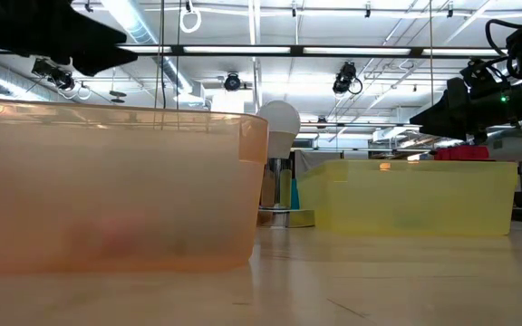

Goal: Pick & Place Markers
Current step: Return to Home Position

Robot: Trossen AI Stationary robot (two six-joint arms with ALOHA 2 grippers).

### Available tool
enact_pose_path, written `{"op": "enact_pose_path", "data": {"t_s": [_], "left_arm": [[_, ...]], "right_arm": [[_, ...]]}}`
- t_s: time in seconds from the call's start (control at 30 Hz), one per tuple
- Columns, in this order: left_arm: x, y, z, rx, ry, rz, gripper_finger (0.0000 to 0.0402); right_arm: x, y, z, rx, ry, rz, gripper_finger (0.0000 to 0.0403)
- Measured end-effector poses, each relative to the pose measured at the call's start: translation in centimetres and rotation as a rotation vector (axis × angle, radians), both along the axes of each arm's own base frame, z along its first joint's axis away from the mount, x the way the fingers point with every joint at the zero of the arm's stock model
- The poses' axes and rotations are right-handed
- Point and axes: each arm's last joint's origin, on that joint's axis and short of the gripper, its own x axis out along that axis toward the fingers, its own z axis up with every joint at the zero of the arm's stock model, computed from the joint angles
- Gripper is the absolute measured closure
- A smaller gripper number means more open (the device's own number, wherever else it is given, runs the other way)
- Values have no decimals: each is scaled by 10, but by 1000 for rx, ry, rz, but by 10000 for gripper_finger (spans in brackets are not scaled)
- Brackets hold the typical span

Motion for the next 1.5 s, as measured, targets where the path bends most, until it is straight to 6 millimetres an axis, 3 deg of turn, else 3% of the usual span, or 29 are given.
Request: {"op": "enact_pose_path", "data": {"t_s": [0.63, 1.2, 1.43, 1.5], "left_arm": [[-13, 3, -42, -11, -69, 19, 71], [-15, 5, -53, -19, -103, 65, 71], [-14, -3, -55, -90, -83, -182, 71], [-14, -3, -56, -92, -81, -185, 71]], "right_arm": [[0, 0, 0, 0, 0, 0, 158], [0, 0, 0, 0, 0, 0, 158], [0, 0, 0, 0, 0, 0, 158], [0, 0, 0, 0, 0, 0, 158]]}}
